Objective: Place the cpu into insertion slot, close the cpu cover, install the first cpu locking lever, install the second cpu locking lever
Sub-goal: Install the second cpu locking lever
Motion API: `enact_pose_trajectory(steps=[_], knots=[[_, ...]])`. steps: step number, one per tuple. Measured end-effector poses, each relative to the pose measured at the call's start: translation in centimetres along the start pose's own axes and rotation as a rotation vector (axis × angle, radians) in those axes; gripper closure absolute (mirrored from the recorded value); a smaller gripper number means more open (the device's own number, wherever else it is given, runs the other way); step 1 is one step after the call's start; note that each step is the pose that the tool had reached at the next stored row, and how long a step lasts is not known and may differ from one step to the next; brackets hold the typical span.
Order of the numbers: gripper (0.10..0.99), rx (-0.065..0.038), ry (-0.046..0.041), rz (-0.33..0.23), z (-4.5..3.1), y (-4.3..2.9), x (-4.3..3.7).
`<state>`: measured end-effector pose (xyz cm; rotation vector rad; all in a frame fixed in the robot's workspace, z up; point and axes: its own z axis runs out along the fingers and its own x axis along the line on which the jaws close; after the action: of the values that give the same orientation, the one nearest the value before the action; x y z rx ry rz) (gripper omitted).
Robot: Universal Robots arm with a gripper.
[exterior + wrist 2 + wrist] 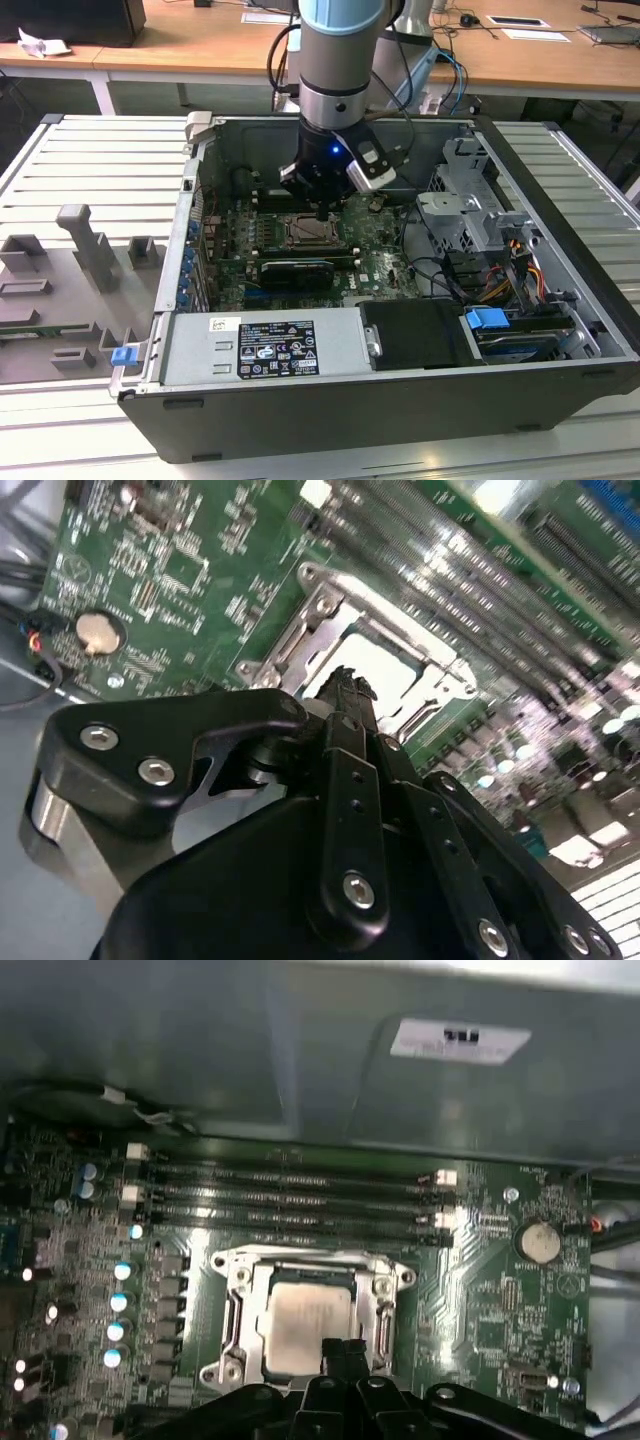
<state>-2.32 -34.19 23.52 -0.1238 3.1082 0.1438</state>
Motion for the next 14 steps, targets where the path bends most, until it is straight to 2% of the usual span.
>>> enact_pose_trajectory(steps=[3, 8, 10, 12, 14], knots=[[0.980, 0.000, 0.0002, 0.000, -0.10, -1.26, 0.10], [0.980, -0.002, 0.0001, 0.000, -0.22, -2.70, 0.22], [0.980, -0.003, 0.0001, -0.001, -0.27, -3.13, 0.47], [0.980, -0.004, 0.0002, -0.002, -0.28, -3.27, 0.89], [0.980, -0.004, 0.0003, -0.003, -0.28, -3.28, 1.63]])
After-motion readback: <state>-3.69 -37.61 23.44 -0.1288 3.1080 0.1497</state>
